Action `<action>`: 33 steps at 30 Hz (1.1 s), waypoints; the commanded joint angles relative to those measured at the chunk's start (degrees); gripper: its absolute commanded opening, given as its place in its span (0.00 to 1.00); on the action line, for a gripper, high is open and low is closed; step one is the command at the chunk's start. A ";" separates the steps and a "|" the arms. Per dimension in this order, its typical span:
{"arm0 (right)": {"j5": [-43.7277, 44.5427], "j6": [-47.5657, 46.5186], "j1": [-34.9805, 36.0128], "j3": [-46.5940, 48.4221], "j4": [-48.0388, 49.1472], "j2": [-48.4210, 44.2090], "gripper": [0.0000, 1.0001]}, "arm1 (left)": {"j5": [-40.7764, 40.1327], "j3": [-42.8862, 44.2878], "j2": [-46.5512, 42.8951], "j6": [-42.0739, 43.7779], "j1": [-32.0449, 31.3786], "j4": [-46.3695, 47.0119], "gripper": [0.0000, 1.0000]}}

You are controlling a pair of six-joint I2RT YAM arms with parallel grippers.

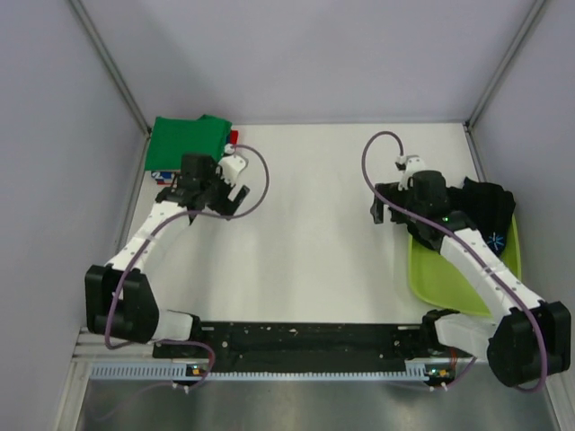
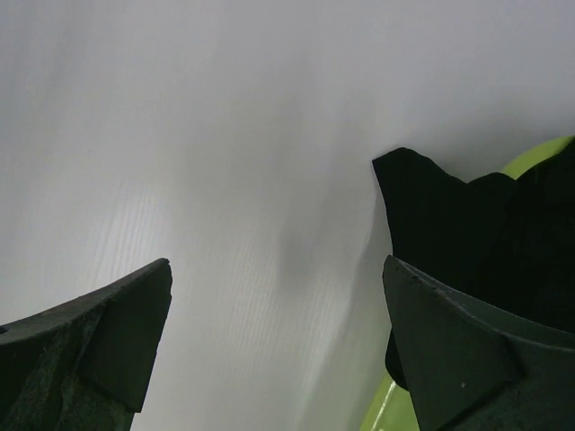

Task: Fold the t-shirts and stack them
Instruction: Put the neatly folded tshirt into the corner of the board with the left arm

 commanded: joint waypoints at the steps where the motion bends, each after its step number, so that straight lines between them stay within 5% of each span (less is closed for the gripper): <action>1: 4.48 0.40 0.09 -5.80 9.60 -8.00 0.99 | 9.42 -17.85 -10.71 -3.92 0.96 16.46 0.99; 7: 8.09 1.01 0.00 -16.17 15.23 -17.40 0.99 | 4.43 -41.15 -20.31 -16.03 2.02 43.96 0.99; 13: 10.30 1.62 0.09 -23.56 21.03 -22.51 0.99 | 6.70 -53.21 -20.94 -17.64 2.28 64.19 0.99; 33: 10.12 2.51 0.09 -26.38 23.68 -22.43 0.99 | 0.99 -51.56 -20.23 -18.96 2.37 61.59 0.99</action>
